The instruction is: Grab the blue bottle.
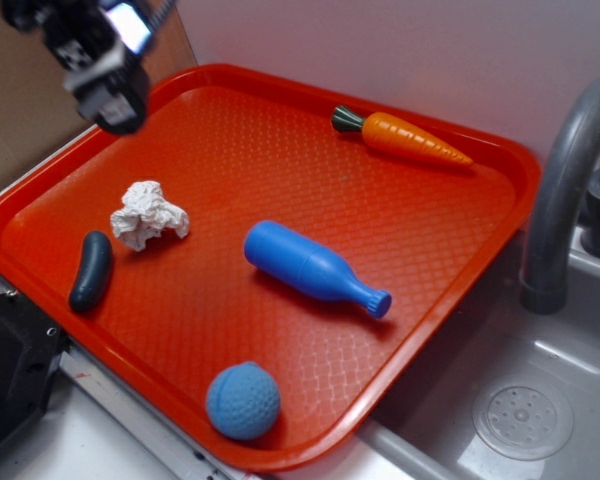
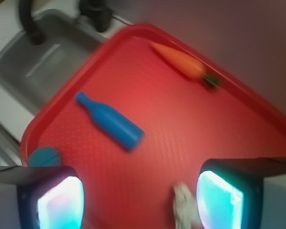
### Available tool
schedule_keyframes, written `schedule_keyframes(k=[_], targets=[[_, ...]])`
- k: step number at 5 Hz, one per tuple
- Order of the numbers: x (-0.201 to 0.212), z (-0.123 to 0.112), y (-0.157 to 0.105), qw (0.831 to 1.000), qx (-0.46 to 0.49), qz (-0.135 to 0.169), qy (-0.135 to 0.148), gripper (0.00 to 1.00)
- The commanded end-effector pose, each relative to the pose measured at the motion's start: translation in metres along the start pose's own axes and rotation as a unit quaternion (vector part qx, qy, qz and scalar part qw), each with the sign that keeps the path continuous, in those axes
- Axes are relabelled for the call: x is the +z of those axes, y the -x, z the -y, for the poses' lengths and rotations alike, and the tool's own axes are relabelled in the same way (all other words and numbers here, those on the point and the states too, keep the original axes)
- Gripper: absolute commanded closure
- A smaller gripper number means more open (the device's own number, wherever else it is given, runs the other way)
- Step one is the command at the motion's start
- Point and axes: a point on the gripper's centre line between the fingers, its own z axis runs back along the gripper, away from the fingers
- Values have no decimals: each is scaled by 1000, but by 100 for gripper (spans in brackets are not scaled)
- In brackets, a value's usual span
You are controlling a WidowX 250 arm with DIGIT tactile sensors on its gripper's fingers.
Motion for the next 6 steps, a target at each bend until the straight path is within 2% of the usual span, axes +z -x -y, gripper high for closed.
schedule_keyframes(k=[1,3,4,5,6], targets=[[-28,6,-15,985,-166,3,49,0],[-65,3,-14,971,-229,-22,71,0],[-91,8,-10,960,-265,-46,79,0],[-110,15,-4,955,-276,-74,76,0],[-122,23,2,945,-305,-80,92,0]])
